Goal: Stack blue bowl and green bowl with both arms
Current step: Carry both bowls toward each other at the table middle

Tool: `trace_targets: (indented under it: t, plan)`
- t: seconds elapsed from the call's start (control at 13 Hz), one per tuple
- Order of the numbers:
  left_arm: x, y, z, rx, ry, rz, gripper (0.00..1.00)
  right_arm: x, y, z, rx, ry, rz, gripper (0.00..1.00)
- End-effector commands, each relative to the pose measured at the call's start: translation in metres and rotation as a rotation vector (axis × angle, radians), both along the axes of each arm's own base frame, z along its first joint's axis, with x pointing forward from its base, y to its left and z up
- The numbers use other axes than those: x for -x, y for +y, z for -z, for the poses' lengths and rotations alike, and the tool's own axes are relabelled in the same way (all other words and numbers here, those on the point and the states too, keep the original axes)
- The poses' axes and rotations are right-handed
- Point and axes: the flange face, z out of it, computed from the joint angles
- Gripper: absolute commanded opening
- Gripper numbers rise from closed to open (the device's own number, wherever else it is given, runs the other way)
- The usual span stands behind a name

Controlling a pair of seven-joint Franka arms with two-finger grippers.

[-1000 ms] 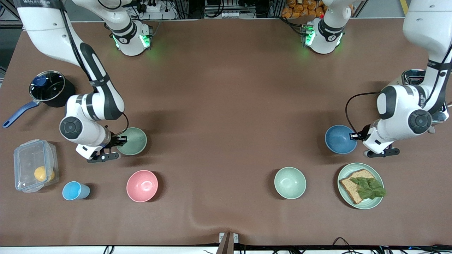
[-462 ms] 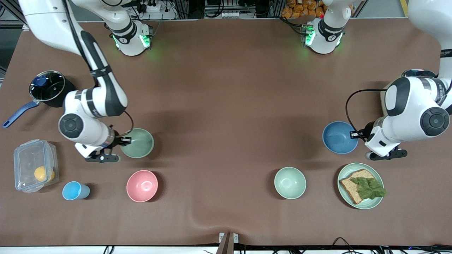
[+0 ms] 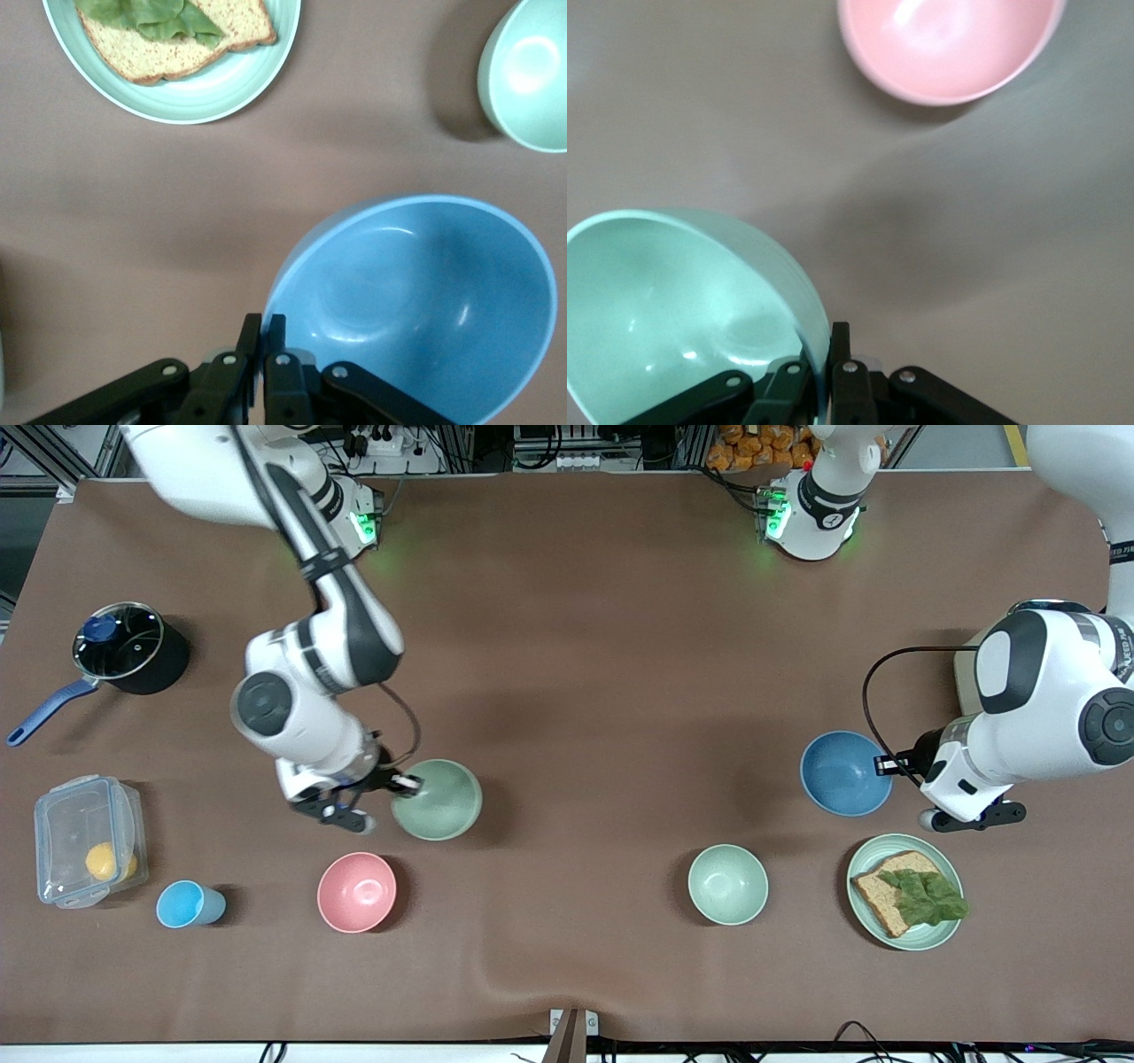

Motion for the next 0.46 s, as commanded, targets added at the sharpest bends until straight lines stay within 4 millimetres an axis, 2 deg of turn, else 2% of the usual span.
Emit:
trace_targets:
  t: [0.0, 0.23, 0.31, 0.38]
  plan:
    - [-0.003, -0.016, -0.018, 0.029, -0.006, -0.033, 0.0, 0.005, 0.054, 0.018, -0.059, -0.029, 0.144, 0.0]
    - [-0.011, -0.024, -0.04, 0.099, -0.002, -0.06, 0.0, 0.012, 0.126, 0.046, -0.115, -0.01, 0.334, 0.0]
    - [-0.011, -0.026, -0.042, 0.105, 0.002, -0.065, 0.0, 0.023, 0.155, 0.059, -0.12, 0.01, 0.369, 0.0]
    - [-0.011, -0.026, -0.043, 0.104, 0.0, -0.074, 0.0, 0.026, 0.167, 0.072, -0.128, 0.026, 0.424, 0.0]
